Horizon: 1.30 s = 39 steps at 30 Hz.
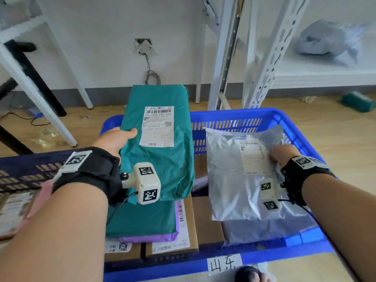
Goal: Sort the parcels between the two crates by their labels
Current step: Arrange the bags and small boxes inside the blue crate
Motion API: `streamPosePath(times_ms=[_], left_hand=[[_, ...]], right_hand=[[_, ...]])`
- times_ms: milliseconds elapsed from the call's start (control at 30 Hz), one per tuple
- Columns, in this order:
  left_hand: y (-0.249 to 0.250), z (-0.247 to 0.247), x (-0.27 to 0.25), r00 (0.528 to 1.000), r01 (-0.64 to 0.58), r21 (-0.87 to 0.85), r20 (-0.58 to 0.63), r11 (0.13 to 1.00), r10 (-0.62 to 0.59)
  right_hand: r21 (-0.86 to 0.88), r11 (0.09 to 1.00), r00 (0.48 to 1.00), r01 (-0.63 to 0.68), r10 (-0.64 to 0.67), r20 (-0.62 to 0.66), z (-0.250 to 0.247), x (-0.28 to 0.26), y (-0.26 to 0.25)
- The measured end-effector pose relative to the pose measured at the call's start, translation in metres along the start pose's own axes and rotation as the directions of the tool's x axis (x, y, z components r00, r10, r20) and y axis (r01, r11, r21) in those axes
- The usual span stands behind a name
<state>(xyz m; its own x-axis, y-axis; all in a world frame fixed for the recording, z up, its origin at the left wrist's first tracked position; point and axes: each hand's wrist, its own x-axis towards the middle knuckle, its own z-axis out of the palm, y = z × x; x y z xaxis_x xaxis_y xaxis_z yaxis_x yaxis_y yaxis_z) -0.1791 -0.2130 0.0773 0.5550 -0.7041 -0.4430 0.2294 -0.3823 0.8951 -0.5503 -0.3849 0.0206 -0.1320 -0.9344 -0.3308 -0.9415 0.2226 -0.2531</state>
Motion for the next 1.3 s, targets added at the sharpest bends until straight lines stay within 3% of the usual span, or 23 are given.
streamPosePath(times_ms=[67, 133, 233, 300, 400, 500, 633, 800, 867, 933, 967, 1000, 1067, 1100, 1200, 1300], left_hand=[[-0.003, 0.012, 0.002, 1.0, 0.005, 0.002, 0.023, 1.0, -0.005], [-0.007, 0.028, 0.005, 0.998, 0.015, -0.007, 0.055, 1.0, -0.015], [-0.012, 0.043, 0.01, 0.996, 0.031, -0.019, 0.083, 0.999, -0.03], [-0.014, 0.044, 0.016, 0.996, 0.036, -0.007, 0.078, 0.999, -0.035], [-0.016, 0.043, 0.021, 0.996, 0.057, 0.017, 0.065, 0.998, -0.058], [-0.018, 0.039, 0.027, 0.995, 0.072, 0.035, 0.07, 0.997, -0.074], [-0.019, 0.035, 0.031, 0.995, 0.067, 0.043, 0.075, 0.997, -0.07], [-0.018, 0.035, 0.034, 0.993, 0.068, 0.047, 0.092, 0.997, -0.073], [-0.018, 0.035, 0.034, 0.993, 0.061, 0.048, 0.101, 0.997, -0.066], [-0.018, 0.035, 0.035, 0.992, 0.061, 0.057, 0.106, 0.996, -0.067], [-0.018, 0.035, 0.035, 0.992, 0.062, 0.055, 0.109, 0.997, -0.068], [-0.018, 0.035, 0.035, 0.991, 0.064, 0.05, 0.113, 0.997, -0.069], [-0.018, 0.036, 0.034, 0.99, 0.064, 0.05, 0.12, 0.997, -0.07], [-0.017, 0.037, 0.034, 0.99, 0.063, 0.052, 0.119, 0.997, -0.069], [-0.018, 0.04, 0.033, 0.991, 0.067, 0.042, 0.11, 0.997, -0.071], [-0.021, 0.045, 0.03, 0.991, 0.079, 0.03, 0.103, 0.996, -0.082]], right_hand=[[-0.156, 0.987, 0.998, 0.033, -0.042, -0.05, 0.005, 0.008, 0.02], [-0.181, 0.982, 0.995, 0.046, -0.061, -0.078, 0.012, 0.019, 0.04], [0.033, 0.996, 0.995, -0.088, 0.089, -0.046, 0.02, 0.024, 0.053], [0.143, 0.986, 0.993, -0.09, 0.1, -0.068, 0.033, 0.031, 0.054], [0.074, 0.995, 0.992, -0.068, 0.075, -0.103, 0.056, 0.038, 0.051], [0.125, 0.992, 0.981, 0.022, 0.002, -0.195, 0.063, 0.039, 0.041], [0.272, 0.95, 0.985, -0.155, 0.17, -0.03, 0.07, 0.051, 0.037], [0.334, 0.94, 0.979, -0.061, 0.123, -0.165, 0.072, 0.062, 0.028], [0.211, 0.977, 0.951, 0.026, 0.041, -0.308, 0.077, 0.06, 0.028], [-0.1, 0.982, 0.887, 0.163, -0.19, -0.422, 0.087, 0.052, 0.032], [-0.265, 0.936, 0.875, 0.232, -0.32, -0.362, 0.092, 0.05, 0.035], [-0.343, 0.903, 0.901, 0.259, -0.354, -0.251, 0.097, 0.05, 0.04], [-0.324, 0.928, 0.979, 0.186, -0.201, -0.015, 0.111, 0.06, 0.05], [-0.285, 0.946, 0.987, 0.153, -0.133, 0.088, 0.117, 0.061, 0.053], [-0.239, 0.959, 0.97, 0.15, -0.095, 0.225, 0.134, 0.066, 0.058], [-0.32, 0.939, 0.948, 0.128, -0.021, 0.317, 0.146, 0.064, 0.057]])
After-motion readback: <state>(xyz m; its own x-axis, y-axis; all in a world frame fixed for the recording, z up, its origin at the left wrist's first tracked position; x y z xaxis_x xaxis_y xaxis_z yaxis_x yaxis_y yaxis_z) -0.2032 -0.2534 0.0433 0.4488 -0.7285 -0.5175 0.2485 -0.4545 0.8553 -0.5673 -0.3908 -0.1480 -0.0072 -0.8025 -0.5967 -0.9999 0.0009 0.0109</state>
